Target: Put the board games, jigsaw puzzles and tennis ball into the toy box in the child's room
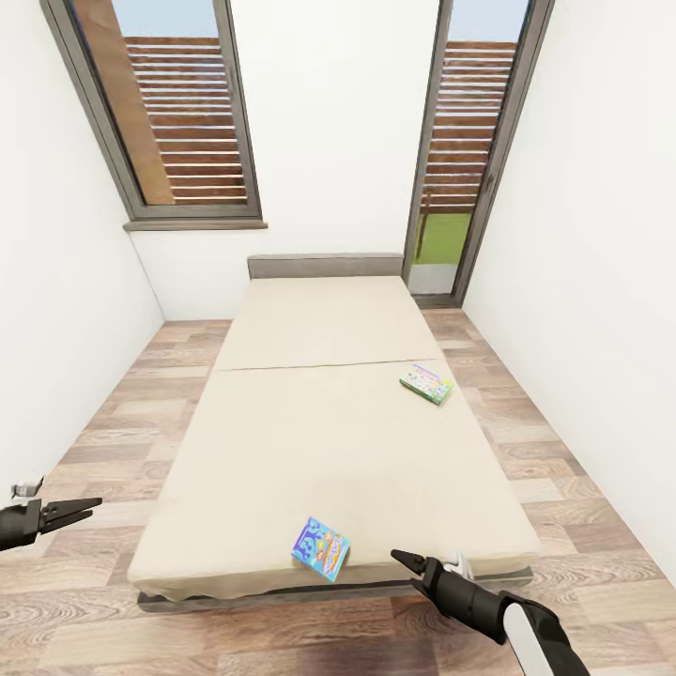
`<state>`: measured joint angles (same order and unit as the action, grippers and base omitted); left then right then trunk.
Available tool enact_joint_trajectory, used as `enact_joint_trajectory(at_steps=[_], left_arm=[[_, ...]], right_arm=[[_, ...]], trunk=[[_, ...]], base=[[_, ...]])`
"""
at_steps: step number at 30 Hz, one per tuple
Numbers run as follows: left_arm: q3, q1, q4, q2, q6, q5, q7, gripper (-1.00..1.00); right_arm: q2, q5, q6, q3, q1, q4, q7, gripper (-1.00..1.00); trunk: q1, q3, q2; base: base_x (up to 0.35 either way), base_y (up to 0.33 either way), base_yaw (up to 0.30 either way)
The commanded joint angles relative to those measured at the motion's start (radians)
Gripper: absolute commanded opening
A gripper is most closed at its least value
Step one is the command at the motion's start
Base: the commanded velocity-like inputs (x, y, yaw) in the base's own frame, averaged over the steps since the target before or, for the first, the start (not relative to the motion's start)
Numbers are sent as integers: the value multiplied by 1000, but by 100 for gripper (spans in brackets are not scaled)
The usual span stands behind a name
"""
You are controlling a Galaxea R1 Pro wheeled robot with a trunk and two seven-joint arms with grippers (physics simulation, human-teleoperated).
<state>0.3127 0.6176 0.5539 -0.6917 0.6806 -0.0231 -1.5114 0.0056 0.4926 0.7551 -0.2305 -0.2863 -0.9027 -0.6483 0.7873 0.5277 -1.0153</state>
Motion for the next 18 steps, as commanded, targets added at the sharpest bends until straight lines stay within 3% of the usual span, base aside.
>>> enact_joint_trajectory(at_steps=[1, 18], left_arm=[[0, 1, 0, 0, 11, 0, -4, 100], [-3, 2, 0, 0, 35, -1, -4, 100]], right_arm=[[3, 2, 6, -3, -1, 0, -2, 100], [54, 5, 28, -3, -28, 5, -7, 100]], trunk=[[4, 4, -8], [69, 57, -127]], base=[[0, 0, 0], [0, 0, 0]])
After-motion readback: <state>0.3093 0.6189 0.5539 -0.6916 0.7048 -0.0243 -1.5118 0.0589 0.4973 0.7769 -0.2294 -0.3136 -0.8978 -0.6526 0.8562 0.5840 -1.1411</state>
